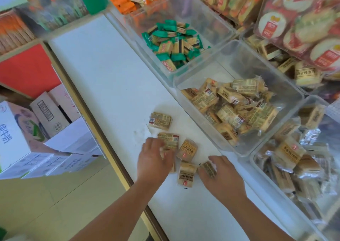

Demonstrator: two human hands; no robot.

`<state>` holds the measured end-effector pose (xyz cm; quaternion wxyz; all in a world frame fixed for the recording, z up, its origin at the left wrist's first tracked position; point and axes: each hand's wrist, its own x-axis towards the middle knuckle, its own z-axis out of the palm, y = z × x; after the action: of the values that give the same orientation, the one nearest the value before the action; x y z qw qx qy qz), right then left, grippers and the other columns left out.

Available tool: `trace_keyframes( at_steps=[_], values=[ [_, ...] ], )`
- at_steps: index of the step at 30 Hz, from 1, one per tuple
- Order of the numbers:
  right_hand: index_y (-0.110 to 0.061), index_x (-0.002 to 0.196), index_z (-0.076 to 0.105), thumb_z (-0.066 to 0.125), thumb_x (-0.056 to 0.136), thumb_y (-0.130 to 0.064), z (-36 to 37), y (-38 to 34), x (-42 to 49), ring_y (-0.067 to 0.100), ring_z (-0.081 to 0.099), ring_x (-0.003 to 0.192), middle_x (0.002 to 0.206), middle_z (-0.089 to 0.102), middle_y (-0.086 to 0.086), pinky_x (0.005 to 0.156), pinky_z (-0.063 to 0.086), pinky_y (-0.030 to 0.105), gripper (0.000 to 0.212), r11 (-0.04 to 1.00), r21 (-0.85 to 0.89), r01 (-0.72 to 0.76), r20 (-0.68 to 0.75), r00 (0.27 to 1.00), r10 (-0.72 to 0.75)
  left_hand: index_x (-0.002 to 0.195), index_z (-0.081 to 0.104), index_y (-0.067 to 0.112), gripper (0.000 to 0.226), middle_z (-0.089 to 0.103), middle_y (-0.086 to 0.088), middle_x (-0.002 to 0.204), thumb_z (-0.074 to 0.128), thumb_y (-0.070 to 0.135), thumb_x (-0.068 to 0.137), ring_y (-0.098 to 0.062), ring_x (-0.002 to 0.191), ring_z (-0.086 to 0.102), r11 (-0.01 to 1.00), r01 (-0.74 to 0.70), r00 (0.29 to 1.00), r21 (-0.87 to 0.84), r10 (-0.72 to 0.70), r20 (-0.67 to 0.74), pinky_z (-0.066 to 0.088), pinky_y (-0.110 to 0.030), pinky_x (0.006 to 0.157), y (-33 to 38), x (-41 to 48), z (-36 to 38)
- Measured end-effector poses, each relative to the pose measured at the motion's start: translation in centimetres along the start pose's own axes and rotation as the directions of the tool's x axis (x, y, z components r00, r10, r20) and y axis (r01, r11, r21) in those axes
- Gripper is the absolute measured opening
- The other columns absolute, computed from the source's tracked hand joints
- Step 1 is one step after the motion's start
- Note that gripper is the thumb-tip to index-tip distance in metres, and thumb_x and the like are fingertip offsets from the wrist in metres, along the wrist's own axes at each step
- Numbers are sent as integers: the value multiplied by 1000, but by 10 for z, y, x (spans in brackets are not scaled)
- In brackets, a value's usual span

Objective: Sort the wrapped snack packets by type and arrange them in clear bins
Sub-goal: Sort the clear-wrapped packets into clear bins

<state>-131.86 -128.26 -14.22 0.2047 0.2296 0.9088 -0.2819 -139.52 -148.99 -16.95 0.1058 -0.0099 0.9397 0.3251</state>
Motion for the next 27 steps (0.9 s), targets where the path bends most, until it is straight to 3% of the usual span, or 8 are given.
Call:
trace_keyframes(
  at_steps=[3,6,9,13,16,19,23,27],
  values=[
    [-30,135,56,60,96,-42,-3,-12,6,7,57,116,135,56,-17,97,52,37,42,976,214,-21,10,1000,19,106,61,23,43,55,7,108,64,60,84,-18,98,58,989,-67,975,131,37,220,56,-37,75,29,9,17],
    [-27,134,58,60,98,-38,-4,-19,11,4,59,108,133,60,-13,98,51,37,38,902,416,-115,29,993,113,106,62,20,53,51,1,111,59,65,79,-23,106,52,930,-111,973,352,30,228,52,-36,77,41,9,32],
    [-27,143,50,64,96,-40,-6,-23,20,8,59,110,134,56,-10,99,51,38,51,891,420,-175,86,984,153,106,65,22,57,50,1,111,55,70,78,-24,105,50,911,-141,974,387,58,219,51,-35,79,39,5,39],
    [-32,138,52,74,89,-43,-8,-36,30,10,55,121,132,57,-12,98,48,30,55,896,413,-166,136,983,119,96,68,27,39,52,10,99,66,58,73,-16,91,54,975,-188,977,121,173,123,53,-33,71,33,-4,30],
    [-27,103,67,80,87,-26,-21,-52,26,11,70,96,98,74,-11,77,55,24,21,776,615,-138,154,987,54,111,70,32,38,51,17,103,76,42,75,-6,87,58,981,-103,987,-164,121,104,57,-28,71,38,-10,9],
    [-25,99,69,82,83,-17,-41,-58,7,5,70,78,86,75,-10,72,55,24,22,733,677,-64,61,998,31,127,66,37,49,57,20,112,79,32,80,-7,101,62,921,-80,975,-380,152,164,56,-27,79,48,-20,-11],
    [-29,95,67,83,81,-28,-76,-45,-34,3,62,71,78,67,-16,63,49,15,21,795,605,55,-106,994,12,110,72,39,33,70,19,102,62,20,86,-9,97,68,888,-69,964,-455,177,198,58,-34,81,83,-36,-28],
    [-25,85,65,81,84,-33,-115,-14,-67,2,59,63,69,64,-17,56,45,13,18,786,608,111,-239,970,47,92,73,42,38,73,21,89,60,6,93,-5,84,70,871,-114,918,-478,276,285,57,-26,71,149,-53,-21]
  ],
)
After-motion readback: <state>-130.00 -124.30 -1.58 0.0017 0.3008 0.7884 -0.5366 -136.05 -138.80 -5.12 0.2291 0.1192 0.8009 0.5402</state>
